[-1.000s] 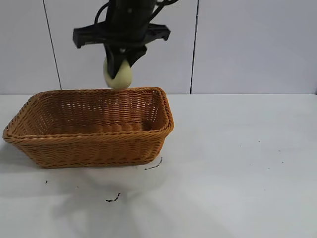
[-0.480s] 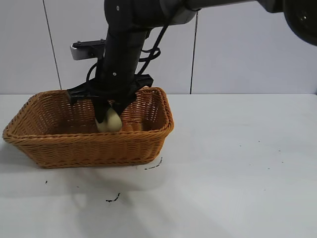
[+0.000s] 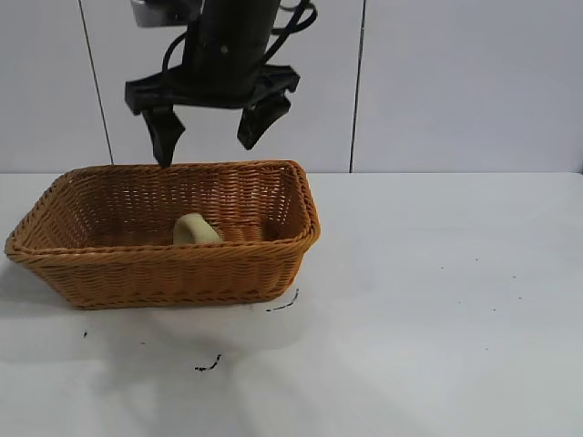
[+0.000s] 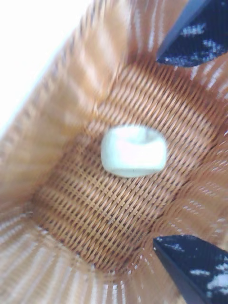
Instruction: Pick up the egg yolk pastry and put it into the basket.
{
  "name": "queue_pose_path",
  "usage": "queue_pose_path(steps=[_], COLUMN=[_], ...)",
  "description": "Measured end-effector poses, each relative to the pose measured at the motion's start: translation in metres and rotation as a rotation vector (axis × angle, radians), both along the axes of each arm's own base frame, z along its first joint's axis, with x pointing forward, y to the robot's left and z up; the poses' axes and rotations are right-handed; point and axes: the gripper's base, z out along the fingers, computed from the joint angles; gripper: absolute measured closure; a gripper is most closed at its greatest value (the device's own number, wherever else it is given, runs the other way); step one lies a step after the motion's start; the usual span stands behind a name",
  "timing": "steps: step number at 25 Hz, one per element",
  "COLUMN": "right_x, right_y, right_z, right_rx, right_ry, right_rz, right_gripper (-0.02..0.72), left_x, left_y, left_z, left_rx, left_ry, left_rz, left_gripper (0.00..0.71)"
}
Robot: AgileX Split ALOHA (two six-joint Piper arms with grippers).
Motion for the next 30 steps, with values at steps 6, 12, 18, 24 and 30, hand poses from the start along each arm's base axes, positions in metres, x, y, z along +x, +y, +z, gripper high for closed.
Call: queue_pose_path(steps=[6,12,18,24,30], right_x=[0.044,0.073,0.079,0.076,0.049], right_y=[-0.086,-0.189,-0.258,-0.274,-0.274], right_z=[0.007,0.004,0.001,0.005,0.021], right_rx=[-0.023,-0.065,-0.073,-0.059,-0.049], right_ry=[0.024,0.083,0.147,0.172,0.201], right_rz=[-0.191,-0.389,-0.534,-0.572,-0.592], right_gripper=[0.008,0.008,0.008,0.008,0.008], left_x=[0.0,0.0,0.0,0.0,0.0], left_y=[0.0,0.0,0.0,0.0,0.0], left_z=[0.0,0.0,0.0,0.0,0.0], left_rx=[0.0,0.0,0.0,0.0,0.0], left_ry=[0.0,0.0,0.0,0.0,0.0], left_rz=[0.0,0.0,0.0,0.0,0.0], left_gripper=[0.017,0.017,0.017,0.017,0.017])
